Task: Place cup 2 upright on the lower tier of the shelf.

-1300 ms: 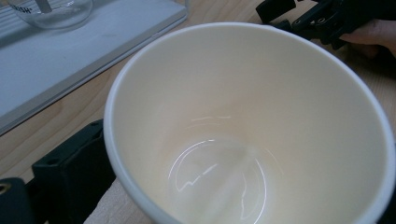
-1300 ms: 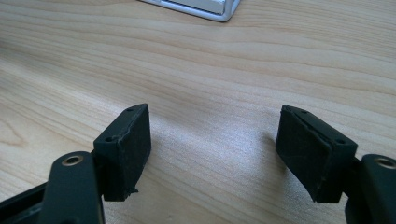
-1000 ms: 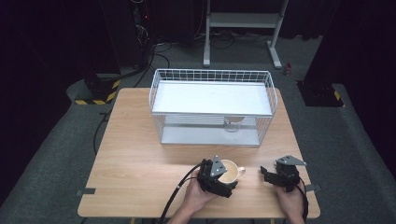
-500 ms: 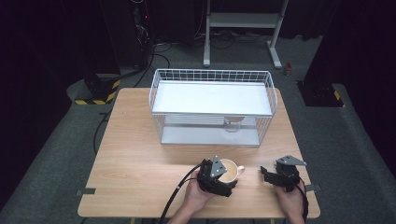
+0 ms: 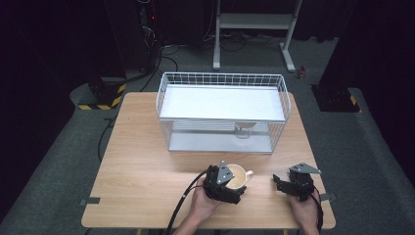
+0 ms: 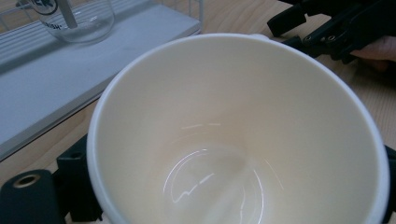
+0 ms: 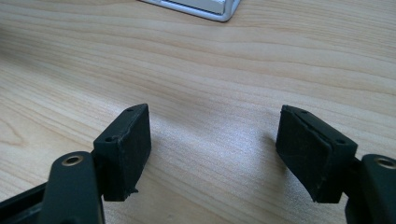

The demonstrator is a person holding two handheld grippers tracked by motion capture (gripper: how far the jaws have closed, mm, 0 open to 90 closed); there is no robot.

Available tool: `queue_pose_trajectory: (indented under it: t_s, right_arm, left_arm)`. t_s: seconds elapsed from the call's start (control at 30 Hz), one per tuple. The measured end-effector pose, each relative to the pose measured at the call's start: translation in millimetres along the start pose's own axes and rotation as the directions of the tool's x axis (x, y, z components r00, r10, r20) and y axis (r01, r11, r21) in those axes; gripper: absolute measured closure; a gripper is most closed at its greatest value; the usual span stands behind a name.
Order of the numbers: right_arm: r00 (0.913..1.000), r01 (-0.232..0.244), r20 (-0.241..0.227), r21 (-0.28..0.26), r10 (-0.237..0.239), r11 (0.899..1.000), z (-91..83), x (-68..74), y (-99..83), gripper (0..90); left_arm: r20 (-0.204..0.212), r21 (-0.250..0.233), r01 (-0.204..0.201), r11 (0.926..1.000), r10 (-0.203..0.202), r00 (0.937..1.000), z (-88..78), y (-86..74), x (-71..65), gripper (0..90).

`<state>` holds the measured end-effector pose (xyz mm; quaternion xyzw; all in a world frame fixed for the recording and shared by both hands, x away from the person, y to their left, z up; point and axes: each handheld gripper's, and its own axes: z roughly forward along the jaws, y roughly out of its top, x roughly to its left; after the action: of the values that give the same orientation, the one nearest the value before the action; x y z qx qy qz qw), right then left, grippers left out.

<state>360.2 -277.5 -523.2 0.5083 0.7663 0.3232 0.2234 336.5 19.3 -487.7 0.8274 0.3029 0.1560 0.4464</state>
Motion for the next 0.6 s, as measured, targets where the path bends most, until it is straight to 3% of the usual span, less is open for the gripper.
queue_pose_trajectory:
  t_s: [0.6]
  right_arm:
    - [1.0, 0.0, 0.0, 0.0, 0.0, 1.0, 0.0, 0.0, 0.0, 26.5]
  left_arm:
    - [-0.052, -0.007, 0.031, 0.9995, -0.032, 0.9981, -11.9, 5.9, 18.2, 9.4]
